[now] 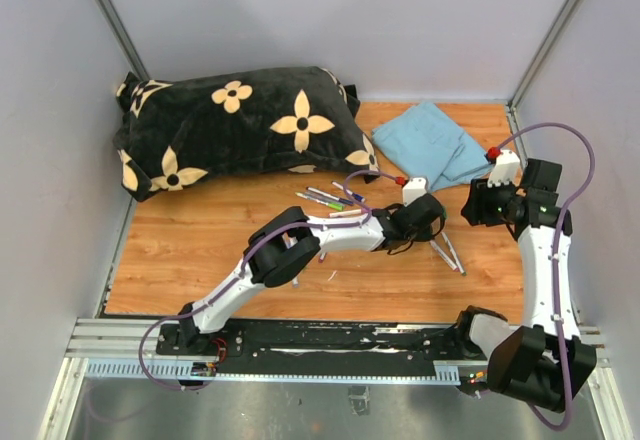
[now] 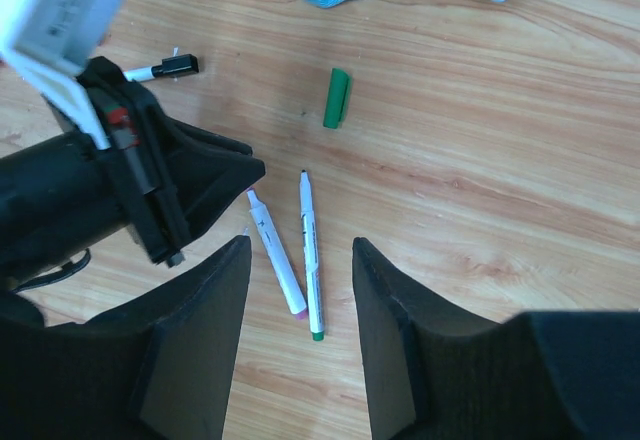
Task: Open the pen caps
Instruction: Place the pen cap at the center of the board.
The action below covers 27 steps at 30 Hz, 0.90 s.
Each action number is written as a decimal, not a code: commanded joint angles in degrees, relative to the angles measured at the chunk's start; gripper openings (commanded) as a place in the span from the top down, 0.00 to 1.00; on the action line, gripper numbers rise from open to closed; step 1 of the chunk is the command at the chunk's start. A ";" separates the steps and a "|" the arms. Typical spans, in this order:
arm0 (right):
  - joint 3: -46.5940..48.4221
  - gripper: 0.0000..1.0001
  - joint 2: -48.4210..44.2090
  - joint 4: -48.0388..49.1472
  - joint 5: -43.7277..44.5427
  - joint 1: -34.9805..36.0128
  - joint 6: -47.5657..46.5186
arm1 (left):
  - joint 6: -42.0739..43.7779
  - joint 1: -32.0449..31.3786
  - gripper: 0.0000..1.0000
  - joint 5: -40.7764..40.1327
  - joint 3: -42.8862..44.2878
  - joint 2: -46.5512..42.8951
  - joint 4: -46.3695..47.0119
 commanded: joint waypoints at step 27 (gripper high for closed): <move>-1.49 0.53 -1.22 0.14 -2.65 -1.13 -0.01 | 5.34 2.58 0.60 -1.49 13.83 5.63 -10.90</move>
